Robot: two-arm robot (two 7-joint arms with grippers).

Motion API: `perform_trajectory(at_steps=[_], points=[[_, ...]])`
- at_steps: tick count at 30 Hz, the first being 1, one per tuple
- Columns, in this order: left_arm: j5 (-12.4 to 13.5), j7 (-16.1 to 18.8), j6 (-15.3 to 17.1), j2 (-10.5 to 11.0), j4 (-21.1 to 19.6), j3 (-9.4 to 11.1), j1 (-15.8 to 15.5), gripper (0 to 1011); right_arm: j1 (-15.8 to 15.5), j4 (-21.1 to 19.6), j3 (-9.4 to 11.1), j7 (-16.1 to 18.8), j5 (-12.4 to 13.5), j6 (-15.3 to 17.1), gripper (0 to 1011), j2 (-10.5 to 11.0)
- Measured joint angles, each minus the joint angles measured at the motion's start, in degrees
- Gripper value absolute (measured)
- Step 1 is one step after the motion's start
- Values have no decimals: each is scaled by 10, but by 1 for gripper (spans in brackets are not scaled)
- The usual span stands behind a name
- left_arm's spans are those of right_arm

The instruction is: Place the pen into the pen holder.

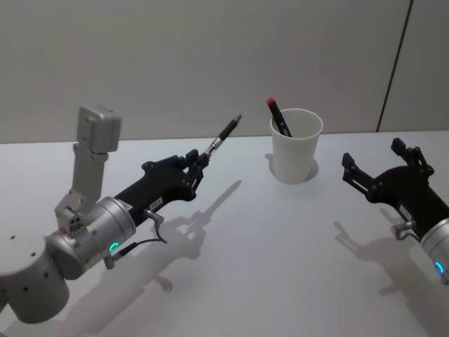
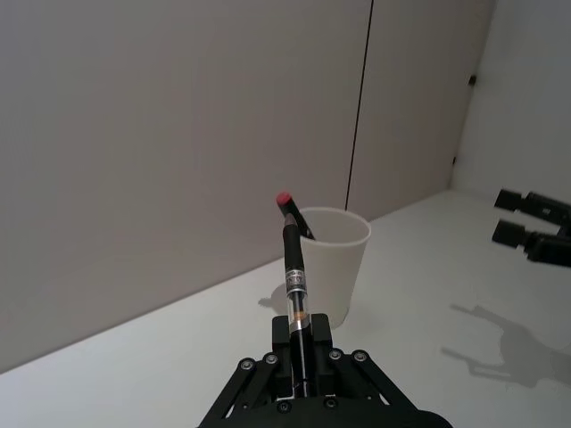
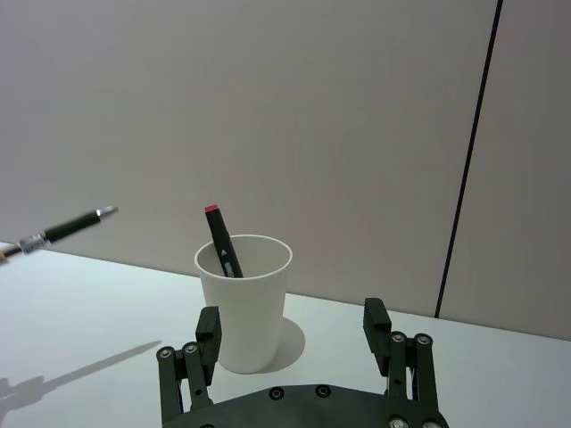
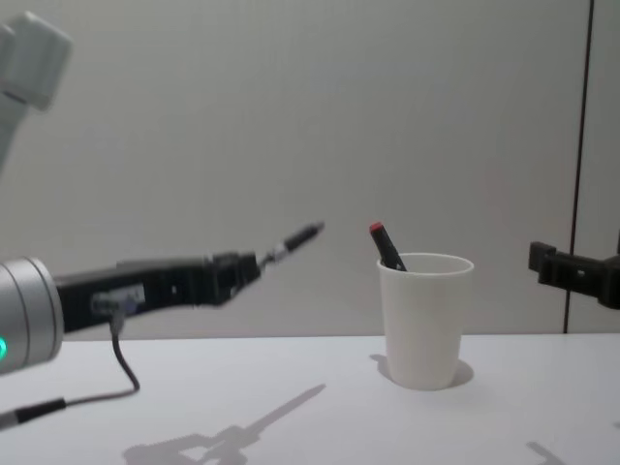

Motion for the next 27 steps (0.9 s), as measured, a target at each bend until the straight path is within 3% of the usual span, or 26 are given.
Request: perform_trajectory(at_steps=[6, 13, 27], points=[[-41, -24, -53, 1, -4, -8, 3, 145, 0, 0, 0, 0, 0, 0, 1001, 0], [-79, -67, -87, 0, -6, -12, 1, 145, 0, 0, 0, 0, 0, 0, 1001, 0], [-126, -168, -103, -8, -5, -11, -11, 144, 0, 0, 0, 0, 0, 0, 1001, 0]])
